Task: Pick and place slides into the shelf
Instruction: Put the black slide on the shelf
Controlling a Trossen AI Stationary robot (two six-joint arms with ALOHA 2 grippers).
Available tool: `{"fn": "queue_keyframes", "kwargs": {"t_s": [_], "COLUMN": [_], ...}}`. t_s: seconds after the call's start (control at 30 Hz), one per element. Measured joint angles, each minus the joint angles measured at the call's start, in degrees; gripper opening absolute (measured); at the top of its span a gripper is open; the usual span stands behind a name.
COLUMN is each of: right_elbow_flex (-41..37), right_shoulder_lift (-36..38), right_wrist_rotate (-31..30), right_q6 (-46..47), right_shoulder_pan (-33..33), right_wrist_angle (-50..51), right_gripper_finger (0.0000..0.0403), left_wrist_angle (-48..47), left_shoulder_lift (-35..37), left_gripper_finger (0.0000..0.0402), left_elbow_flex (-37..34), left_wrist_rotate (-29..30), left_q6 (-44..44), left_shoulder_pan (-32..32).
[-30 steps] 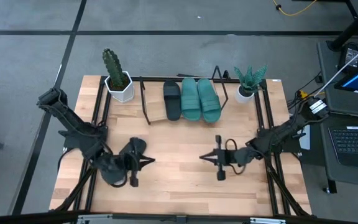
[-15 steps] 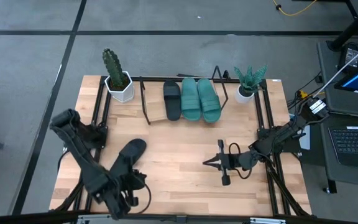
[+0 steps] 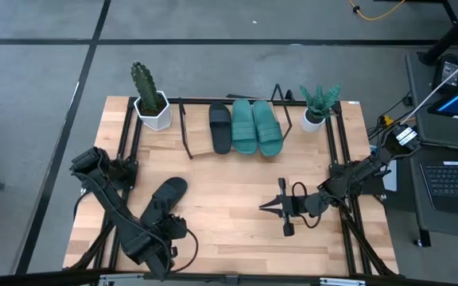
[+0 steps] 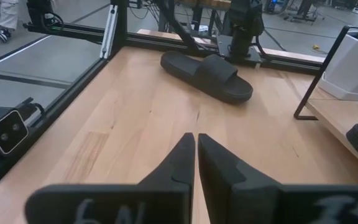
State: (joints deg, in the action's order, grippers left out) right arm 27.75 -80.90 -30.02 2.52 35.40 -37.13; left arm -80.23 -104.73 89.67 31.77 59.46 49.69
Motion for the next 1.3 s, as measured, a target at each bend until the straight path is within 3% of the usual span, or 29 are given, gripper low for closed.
{"fn": "queue_keyframes", "kwargs": {"t_s": [0.33, 0.47, 0.7, 0.9, 1.3], "right_elbow_flex": [-0.02, -0.02, -0.02, -0.02, -0.02], "right_shoulder_lift": [-0.04, -0.04, -0.04, -0.04, -0.04], "right_wrist_rotate": [0.18, 0.18, 0.20, 0.20, 0.22], "right_q6": [1.70, 1.73, 1.73, 1.70, 1.76], "right_shoulder_pan": [0.00, 0.00, 0.00, 0.00, -0.04], "right_wrist_angle": [1.88, 1.90, 1.88, 1.88, 2.18], "right_gripper_finger": [0.0024, 0.0024, 0.0024, 0.0024, 0.0024], "left_wrist_angle": [0.10, -0.10, -0.17, -2.69, -3.54], "left_shoulder_lift": [0.00, 0.00, 0.00, 0.00, 0.00], "left_gripper_finger": [0.0000, 0.0005, 0.0077, 0.0135, 0.0147], "left_elbow_flex": [-3.02, -4.21, -5.76, -7.88, -15.51], "left_wrist_rotate": [0.02, -2.89, -3.20, -4.95, -6.17], "left_q6": [0.44, 3.00, 4.14, -1.79, -3.04], "left_shoulder_pan": [-0.86, -1.20, -1.31, -1.16, -1.16]}}
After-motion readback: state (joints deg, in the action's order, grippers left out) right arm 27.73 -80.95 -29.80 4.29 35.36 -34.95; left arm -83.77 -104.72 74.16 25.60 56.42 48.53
